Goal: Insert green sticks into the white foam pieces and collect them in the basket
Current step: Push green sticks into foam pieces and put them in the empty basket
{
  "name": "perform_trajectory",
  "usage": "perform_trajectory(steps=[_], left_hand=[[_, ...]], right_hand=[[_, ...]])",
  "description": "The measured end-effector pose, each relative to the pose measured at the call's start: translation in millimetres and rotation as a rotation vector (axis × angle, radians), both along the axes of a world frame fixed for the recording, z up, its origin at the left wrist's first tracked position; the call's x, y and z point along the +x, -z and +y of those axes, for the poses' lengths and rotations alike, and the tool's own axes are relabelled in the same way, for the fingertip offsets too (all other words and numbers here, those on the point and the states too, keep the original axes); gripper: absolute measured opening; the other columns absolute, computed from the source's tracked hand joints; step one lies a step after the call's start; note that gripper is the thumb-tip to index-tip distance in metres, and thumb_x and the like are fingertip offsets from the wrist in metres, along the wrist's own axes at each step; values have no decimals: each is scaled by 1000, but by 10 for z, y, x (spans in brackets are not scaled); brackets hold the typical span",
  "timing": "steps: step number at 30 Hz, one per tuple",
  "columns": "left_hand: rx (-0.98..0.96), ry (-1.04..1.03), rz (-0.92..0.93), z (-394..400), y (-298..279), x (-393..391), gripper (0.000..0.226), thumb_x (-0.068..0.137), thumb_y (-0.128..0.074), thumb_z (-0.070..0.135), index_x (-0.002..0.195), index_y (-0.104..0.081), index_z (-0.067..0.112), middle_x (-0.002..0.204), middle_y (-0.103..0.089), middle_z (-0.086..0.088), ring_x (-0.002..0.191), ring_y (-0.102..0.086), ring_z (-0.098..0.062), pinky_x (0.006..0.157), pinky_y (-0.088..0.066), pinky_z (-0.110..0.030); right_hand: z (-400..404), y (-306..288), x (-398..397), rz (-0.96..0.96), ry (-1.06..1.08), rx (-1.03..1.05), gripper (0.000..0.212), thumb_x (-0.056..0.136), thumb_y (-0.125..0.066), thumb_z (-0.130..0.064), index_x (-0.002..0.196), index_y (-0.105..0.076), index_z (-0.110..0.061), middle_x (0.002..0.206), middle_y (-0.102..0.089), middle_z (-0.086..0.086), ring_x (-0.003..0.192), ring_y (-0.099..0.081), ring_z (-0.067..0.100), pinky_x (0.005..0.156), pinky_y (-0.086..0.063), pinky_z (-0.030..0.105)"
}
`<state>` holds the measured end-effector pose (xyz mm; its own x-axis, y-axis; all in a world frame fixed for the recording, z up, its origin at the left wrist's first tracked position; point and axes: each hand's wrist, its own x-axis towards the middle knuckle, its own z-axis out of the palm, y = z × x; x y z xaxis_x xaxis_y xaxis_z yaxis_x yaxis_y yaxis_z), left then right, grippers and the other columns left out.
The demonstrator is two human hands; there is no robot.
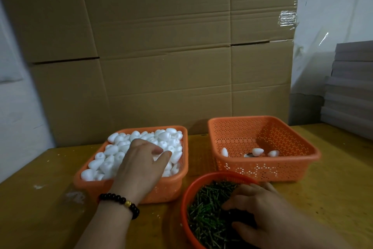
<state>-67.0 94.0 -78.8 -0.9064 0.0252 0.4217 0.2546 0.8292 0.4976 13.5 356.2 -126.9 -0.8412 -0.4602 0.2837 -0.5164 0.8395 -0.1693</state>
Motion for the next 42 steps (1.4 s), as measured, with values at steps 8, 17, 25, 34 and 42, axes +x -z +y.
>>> perform_trajectory(steps=[8,17,25,34,42], left_hand=[[468,128,50,149,-46,87,27,75,-76,6,80,-59,26,72,-68,4,66,-62,1,57,-46,-14],[764,343,-19,268,-45,161,38,81,-73,10,104,-64,39,91,-68,11,72,-66,-1,59,-50,-12],[830,377,-77,360,-47,193,8,92,-61,23,96,-66,27,82,-71,7,64,-61,-1,59,-52,-15],[1064,491,-328,444,-57,247,19,100,-45,19,113,-59,15,84,-72,-14,68,-59,-17,59,-49,-29],[1305,585,-600,508,-58,286,23,92,-52,26,104,-58,7,85,-71,-17,64,-62,-16,55,-52,-26]], right_hand=[[-7,-39,25,17,-29,-41,34,82,-51,-57,116,-52,-58,111,-49,-35,112,-33,-18,101,-20,12],[3,-10,16,16,-8,-42,33,81,-50,-59,114,-51,-58,111,-49,-36,113,-34,-13,102,-21,14],[13,-2,13,32,-12,-36,37,80,-40,-64,114,-52,-55,108,-51,-35,111,-35,-14,101,-20,14],[-13,-32,48,36,-3,-60,30,81,-40,-62,104,-57,-53,103,-46,-37,104,-42,-5,95,-31,19],[-51,-102,95,195,20,-123,15,87,-56,-48,95,-67,-43,96,-59,-28,92,-53,-3,86,-41,23]])
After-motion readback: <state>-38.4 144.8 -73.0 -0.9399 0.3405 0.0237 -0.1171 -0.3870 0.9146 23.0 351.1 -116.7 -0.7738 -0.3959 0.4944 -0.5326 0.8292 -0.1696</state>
